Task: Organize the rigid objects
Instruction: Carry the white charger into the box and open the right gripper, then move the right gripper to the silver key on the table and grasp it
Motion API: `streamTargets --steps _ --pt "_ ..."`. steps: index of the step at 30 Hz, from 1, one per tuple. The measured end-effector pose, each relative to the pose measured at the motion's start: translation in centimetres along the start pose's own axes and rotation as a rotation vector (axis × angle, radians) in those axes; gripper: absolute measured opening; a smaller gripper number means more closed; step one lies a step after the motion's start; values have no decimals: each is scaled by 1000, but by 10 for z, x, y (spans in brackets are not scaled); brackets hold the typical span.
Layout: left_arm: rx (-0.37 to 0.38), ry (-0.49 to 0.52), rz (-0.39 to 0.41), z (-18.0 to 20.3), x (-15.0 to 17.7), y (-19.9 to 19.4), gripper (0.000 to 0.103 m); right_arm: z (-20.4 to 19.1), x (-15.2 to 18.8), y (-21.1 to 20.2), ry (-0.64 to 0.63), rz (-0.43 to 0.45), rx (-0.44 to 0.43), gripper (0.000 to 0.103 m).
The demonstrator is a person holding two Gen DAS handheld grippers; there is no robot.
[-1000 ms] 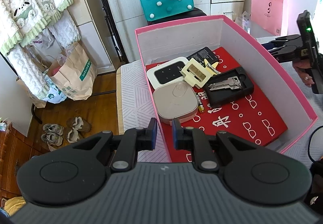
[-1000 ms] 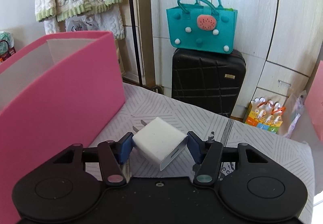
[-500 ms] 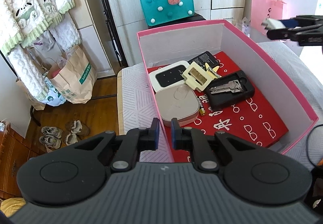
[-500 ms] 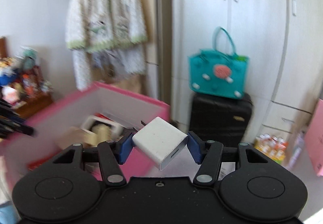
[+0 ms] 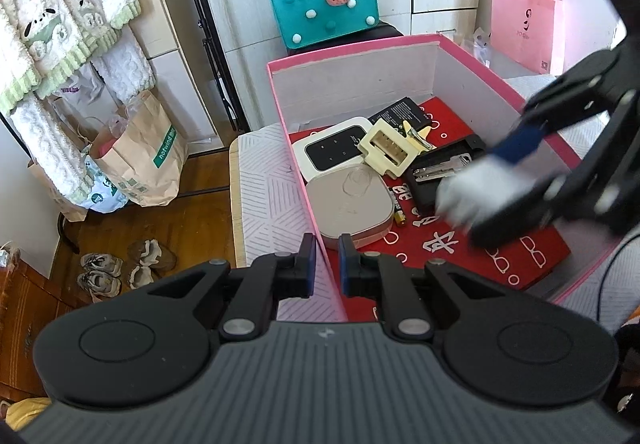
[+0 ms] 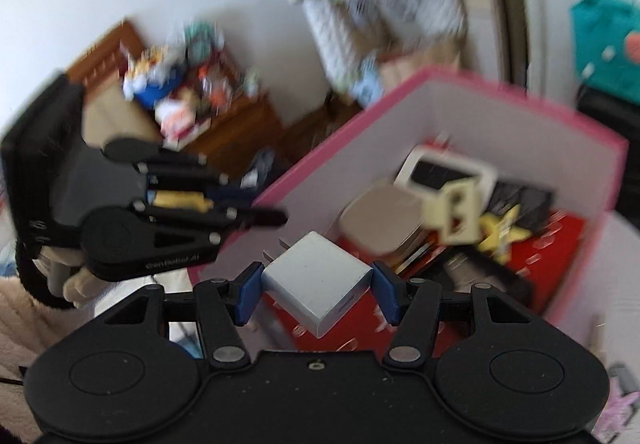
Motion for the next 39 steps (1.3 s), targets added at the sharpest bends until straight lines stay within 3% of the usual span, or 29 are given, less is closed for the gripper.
streamTargets --steps 3,8,11,16,23,28,31,34,39 --pt "1 0 0 0 0 0 11 -5 8 27 -7 -92 2 63" --pt "2 -6 4 1 -1 1 11 7 14 57 -78 -160 128 63" --pt "3 -8 6 1 0 1 11 8 14 65 -47 -181 108 64" --pt "5 -8 5 2 0 1 11 16 2 46 -7 -78 84 66" --pt "4 -27 10 -1 1 0 11 32 -8 -23 42 124 86 66" --pt "-1 -38 12 -1 1 -1 11 52 -6 -84 7 278 218 66" --pt "-13 -26 12 1 1 -1 12 69 4 -111 -28 311 346 66" --pt "-29 -9 8 3 1 -1 12 91 23 -131 -26 338 461 59" --pt "-57 31 19 7 3 -1 12 122 64 -140 31 372 510 54"
Point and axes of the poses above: each gripper's, at about its wrist camera, not at the fingertips, and y roughly the way its jaws point, z to its right, x to its underside, the point moved 9 cm from there along y, roughly the way its jaws point, and after that the axes turned 6 degrees about z, right-handed, at the moved point
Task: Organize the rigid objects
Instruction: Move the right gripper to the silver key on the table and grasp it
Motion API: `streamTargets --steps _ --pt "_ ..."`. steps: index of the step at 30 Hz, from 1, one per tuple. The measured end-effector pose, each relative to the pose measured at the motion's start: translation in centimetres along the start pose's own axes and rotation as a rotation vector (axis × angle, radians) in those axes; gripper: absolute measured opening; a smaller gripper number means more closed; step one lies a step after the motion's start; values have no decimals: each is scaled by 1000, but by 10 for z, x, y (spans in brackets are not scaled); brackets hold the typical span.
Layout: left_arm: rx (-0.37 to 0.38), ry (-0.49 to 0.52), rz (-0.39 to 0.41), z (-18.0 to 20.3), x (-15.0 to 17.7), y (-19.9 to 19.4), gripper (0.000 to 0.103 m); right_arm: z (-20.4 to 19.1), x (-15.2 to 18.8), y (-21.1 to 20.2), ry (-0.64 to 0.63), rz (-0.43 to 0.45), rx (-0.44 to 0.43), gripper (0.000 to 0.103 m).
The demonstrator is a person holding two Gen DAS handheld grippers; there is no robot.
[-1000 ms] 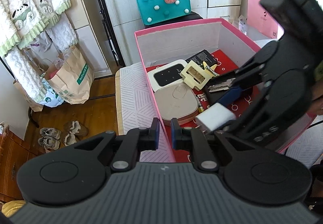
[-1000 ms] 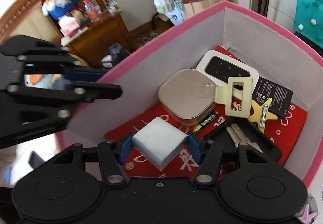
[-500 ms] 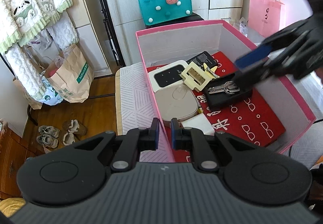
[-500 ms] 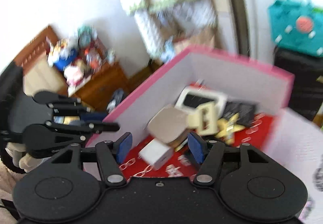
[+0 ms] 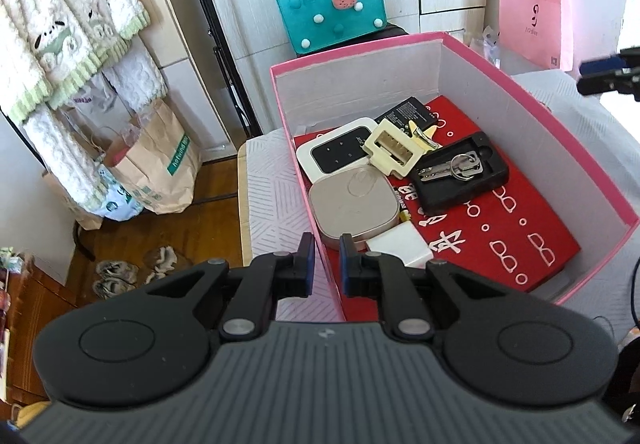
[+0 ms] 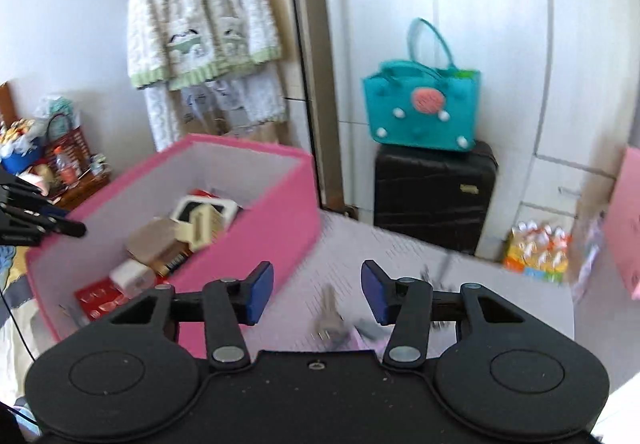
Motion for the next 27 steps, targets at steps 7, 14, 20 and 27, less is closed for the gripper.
streamTargets --steps 7,14,20,27 --pt "-23 -21 -34 2 7 6 12 -16 44 27 -76 -76 -132 17" --pt "-24 -13 -33 2 6 5 12 -18 34 73 -186 -125 -73 21" --pt "-30 17 -42 4 5 7 12 -2 41 113 -142 -201 8 22" --pt "-30 10 -36 4 4 9 12 11 42 120 -70 -205 5 37"
Point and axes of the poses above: each gripper's, at about its wrist camera, not at the fingertips, and y roughly the way its jaws point, z to its right, x to its underside, the point moved 9 cm from there along y, roughly the way its jaws point, and after that the axes turned 6 degrees about z, right-handed, at the moved point
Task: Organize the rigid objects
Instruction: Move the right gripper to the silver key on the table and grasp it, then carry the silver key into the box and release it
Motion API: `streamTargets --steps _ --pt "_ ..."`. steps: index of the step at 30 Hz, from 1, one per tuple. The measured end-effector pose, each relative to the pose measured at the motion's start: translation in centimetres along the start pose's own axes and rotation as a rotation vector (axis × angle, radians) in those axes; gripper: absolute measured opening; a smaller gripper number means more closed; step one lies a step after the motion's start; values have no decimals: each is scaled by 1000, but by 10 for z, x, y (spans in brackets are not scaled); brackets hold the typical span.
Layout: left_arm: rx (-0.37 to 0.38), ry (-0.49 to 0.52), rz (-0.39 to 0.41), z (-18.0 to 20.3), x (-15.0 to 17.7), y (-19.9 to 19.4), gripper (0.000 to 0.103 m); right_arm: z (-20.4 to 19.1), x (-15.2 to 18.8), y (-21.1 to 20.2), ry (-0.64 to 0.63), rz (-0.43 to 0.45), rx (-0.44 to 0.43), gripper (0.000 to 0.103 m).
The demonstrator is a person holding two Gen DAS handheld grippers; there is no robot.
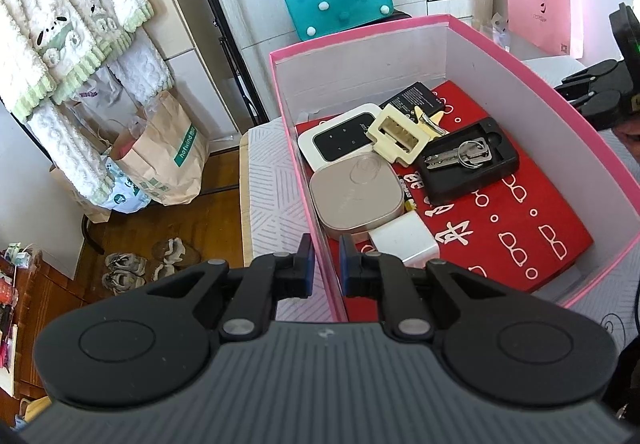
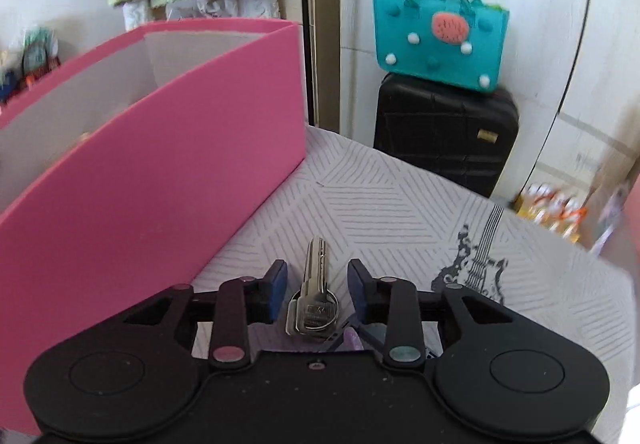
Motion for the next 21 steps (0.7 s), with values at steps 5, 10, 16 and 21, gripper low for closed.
streamTargets --steps 5,10,16,21 --pt "12 -10 6 -4 2 -1 12 -2 -1 -10 43 9 -51 11" --pt "14 6 9 -4 2 -1 12 -19 -9 -42 106 79 -141 3" --pt "21 21 10 -3 2 -1 12 -39 -23 -81 64 164 -140 3" --pt "26 31 5 -3 2 0 12 -48 -48 -107 25 228 -112 3"
Point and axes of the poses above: each gripper's, at about its wrist camera, not at the fingertips, and y roughly the way its jaws point, z to its right, x to its underside, the point moved 9 cm from there along y, roughly the way its jaws point, and after that the axes turned 6 degrees about z, right-handed, at the moved point
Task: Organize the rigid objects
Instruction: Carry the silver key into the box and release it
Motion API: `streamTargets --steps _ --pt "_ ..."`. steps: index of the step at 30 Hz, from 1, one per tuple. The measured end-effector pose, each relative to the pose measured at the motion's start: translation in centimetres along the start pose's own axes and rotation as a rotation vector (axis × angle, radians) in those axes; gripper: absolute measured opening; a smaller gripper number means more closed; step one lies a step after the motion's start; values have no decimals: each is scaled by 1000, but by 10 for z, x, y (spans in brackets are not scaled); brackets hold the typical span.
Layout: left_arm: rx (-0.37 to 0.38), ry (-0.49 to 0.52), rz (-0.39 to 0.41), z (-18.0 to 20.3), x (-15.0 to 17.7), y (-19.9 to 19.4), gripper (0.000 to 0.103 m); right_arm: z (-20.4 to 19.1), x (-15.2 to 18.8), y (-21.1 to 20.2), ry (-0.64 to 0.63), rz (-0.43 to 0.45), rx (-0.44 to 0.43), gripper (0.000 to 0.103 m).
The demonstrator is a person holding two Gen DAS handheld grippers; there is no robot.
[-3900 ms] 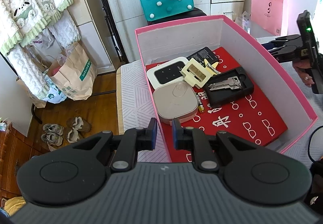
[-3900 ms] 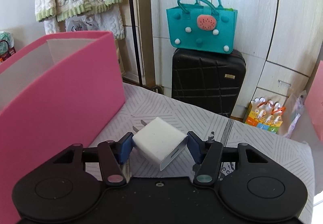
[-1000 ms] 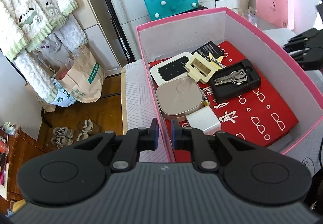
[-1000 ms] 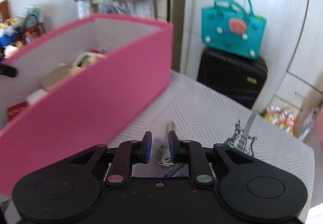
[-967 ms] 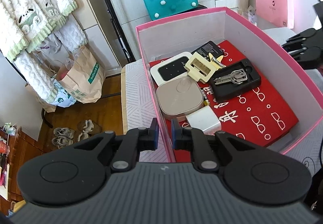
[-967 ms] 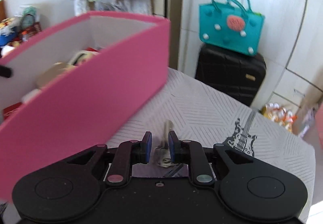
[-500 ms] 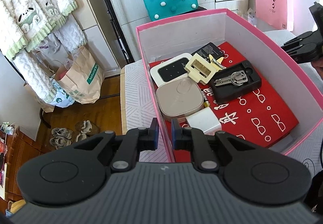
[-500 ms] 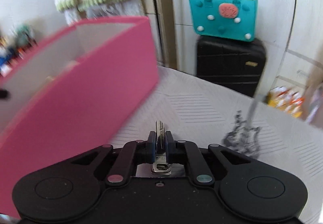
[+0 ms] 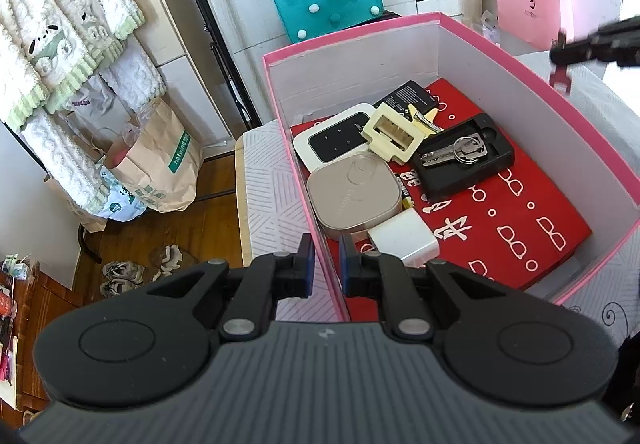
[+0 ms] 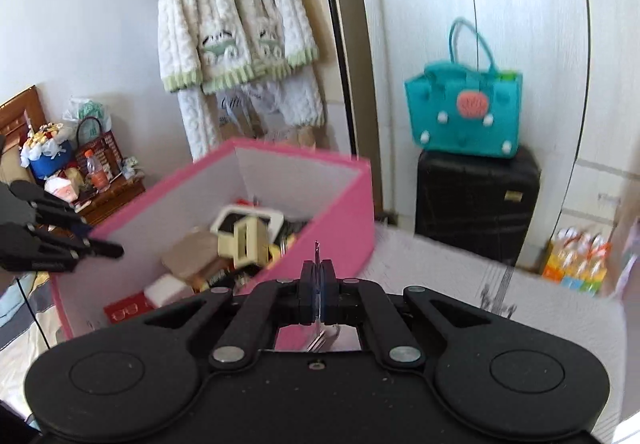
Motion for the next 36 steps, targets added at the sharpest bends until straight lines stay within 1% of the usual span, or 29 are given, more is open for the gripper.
streamTargets --steps 2,6,9,12,15,18,22,27,28,31,34,36 --pt "3 12 -7 0 0 0 12 -5 -15 -8 -21 28 8 3" --pt "8 39 -27 1 -1 0 12 -18 -40 -22 -33 87 -2 3" --pt "8 53 -33 3 -1 -2 12 -32 -54 -29 -59 135 -26 3" --pt "10 49 -33 3 0 -4 12 -49 -65 -32 -71 167 -76 3" --pt "15 38 -35 2 1 -6 12 -65 -65 -23 -57 154 -145 3" --pt "21 38 -40 1 1 -7 12 -81 -55 -9 -40 104 -205 3" --pt "20 53 -45 2 2 -8 11 -98 -35 16 -26 31 -246 3" --pt "14 55 -46 3 2 -9 11 -107 -13 44 -3 -37 -258 3" --pt "15 53 -46 3 2 -9 11 -107 -10 48 -3 -47 -249 4" --pt "18 48 -45 3 2 -10 11 -101 -3 53 5 -66 -206 10" --pt "17 49 -42 3 2 -10 11 -96 -6 42 20 -50 -210 12" --pt "15 51 -39 4 2 -10 11 -89 -10 28 32 -19 -203 17"
Point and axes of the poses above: each gripper's, at about its wrist camera, not at the fingertips, and y roughly the way its jaws point, z to its right, x to its underside, the point moved 9 cm from there along y, roughly the way its jaws point, and after that the axes turned 6 degrees about z, right-handed, at the moved point
